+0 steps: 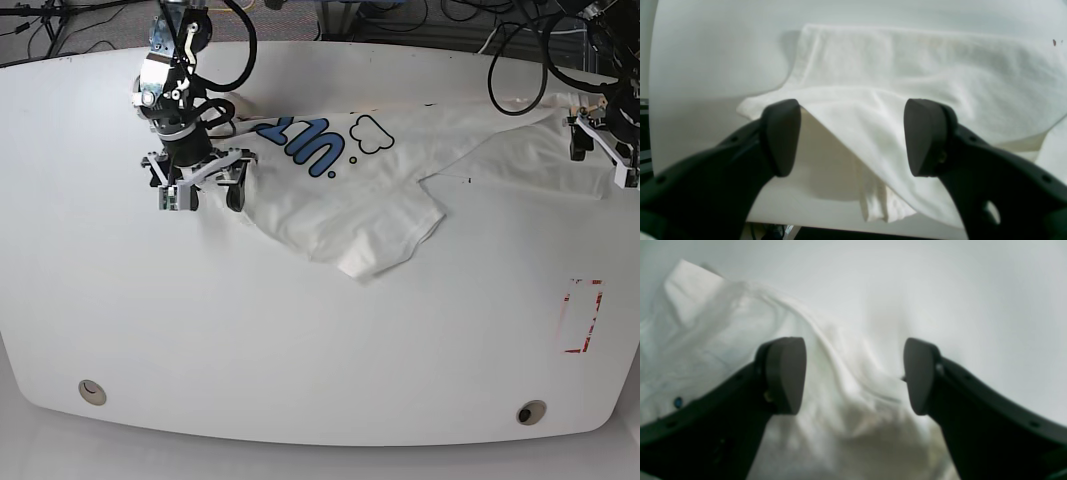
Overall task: Fold the T-shirt properly
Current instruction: 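Open both grippers to release the shirt, then move the right gripper down over the shirt's printed letters, then close the right gripper on the shirt fabric beside the letters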
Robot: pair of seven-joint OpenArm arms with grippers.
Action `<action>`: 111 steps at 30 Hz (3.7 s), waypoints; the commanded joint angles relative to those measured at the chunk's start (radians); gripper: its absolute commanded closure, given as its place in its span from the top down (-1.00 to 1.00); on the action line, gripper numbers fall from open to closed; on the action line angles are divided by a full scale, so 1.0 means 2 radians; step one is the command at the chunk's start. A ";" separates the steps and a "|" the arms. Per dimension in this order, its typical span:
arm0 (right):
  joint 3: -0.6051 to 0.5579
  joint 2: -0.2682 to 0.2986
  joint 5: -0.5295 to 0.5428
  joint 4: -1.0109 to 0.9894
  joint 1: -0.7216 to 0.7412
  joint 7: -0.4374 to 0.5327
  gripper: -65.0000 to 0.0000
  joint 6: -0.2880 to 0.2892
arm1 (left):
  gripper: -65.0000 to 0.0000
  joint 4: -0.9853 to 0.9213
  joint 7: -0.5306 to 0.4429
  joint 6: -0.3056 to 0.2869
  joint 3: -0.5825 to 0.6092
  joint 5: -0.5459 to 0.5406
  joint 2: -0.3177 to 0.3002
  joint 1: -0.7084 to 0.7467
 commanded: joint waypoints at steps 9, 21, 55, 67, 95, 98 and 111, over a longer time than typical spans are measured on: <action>-0.063 0.004 0.002 -0.026 0.052 0.002 0.39 -0.005 | 0.36 0.014 -0.007 0.000 -0.011 -0.007 -0.013 -0.006; -0.082 0.003 0.019 -0.004 0.034 -0.057 0.40 -0.007 | 0.39 0.011 -0.004 0.000 -0.012 -0.006 -0.010 -0.006; -0.167 0.000 0.020 -0.099 0.131 -0.013 0.35 -0.008 | 0.35 0.017 -0.003 0.000 -0.031 -0.001 -0.007 -0.001; -0.105 0.009 0.020 -0.109 0.104 -0.013 0.20 -0.012 | 0.36 0.018 0.008 0.000 -0.047 0.002 -0.012 -0.017; -0.130 0.006 0.019 -0.202 0.157 -0.023 0.27 -0.005 | 0.33 0.012 -0.009 0.000 -0.053 0.006 -0.013 -0.017; -0.144 0.006 0.018 -0.200 0.160 -0.026 0.30 -0.005 | 0.34 0.013 -0.010 0.000 -0.053 0.006 -0.013 -0.016; -0.164 0.009 0.017 -0.191 0.160 -0.025 0.28 -0.004 | 0.33 0.010 -0.013 0.000 -0.048 0.005 -0.011 -0.016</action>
